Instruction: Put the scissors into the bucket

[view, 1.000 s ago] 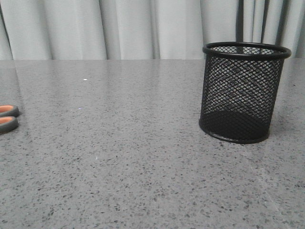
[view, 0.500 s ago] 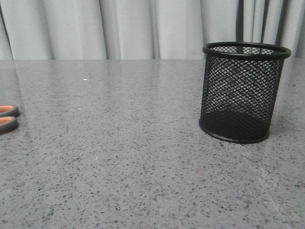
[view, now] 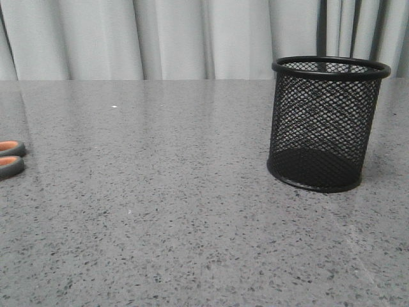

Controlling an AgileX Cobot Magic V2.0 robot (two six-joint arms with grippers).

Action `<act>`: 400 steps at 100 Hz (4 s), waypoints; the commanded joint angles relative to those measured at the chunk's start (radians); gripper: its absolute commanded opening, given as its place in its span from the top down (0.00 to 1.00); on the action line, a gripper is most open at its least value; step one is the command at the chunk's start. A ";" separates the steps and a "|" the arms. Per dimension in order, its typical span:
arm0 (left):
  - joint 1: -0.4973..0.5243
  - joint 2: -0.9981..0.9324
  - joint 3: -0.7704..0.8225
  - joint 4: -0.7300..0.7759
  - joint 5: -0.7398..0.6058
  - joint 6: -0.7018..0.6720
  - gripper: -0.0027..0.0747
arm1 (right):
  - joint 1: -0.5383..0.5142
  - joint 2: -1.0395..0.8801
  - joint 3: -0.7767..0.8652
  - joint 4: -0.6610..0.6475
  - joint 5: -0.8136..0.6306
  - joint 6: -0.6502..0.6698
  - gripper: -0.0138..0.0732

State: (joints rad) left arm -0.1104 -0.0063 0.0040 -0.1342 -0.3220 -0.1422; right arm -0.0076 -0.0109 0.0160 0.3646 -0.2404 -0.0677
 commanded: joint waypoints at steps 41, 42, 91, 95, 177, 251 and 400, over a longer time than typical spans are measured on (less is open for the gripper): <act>0.003 0.065 -0.220 0.003 0.322 -0.023 0.87 | -0.007 0.064 -0.270 -0.002 0.248 -0.006 0.90; 0.003 0.078 -0.236 0.021 0.322 -0.023 0.85 | -0.007 0.070 -0.288 -0.020 0.276 -0.006 0.90; -0.044 0.607 -0.727 0.134 0.960 0.243 0.57 | -0.007 0.367 -0.651 -0.107 0.727 -0.006 0.32; -0.067 0.643 -0.755 0.134 1.005 0.294 0.58 | -0.007 0.367 -0.651 -0.107 0.721 -0.006 0.32; -0.388 1.179 -1.022 0.544 1.518 1.188 0.60 | 0.083 0.367 -0.651 -0.107 0.707 -0.006 0.32; -0.235 1.194 -1.024 0.270 1.385 1.204 0.38 | 0.153 0.365 -0.651 -0.112 0.718 -0.006 0.32; -0.022 1.561 -1.172 0.072 1.521 1.542 0.38 | 0.184 0.367 -0.648 -0.206 0.713 -0.006 0.32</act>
State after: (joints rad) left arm -0.1321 1.5696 -1.1429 -0.0472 1.1962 1.3972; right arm 0.1731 0.3375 -0.6000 0.1674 0.5478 -0.0681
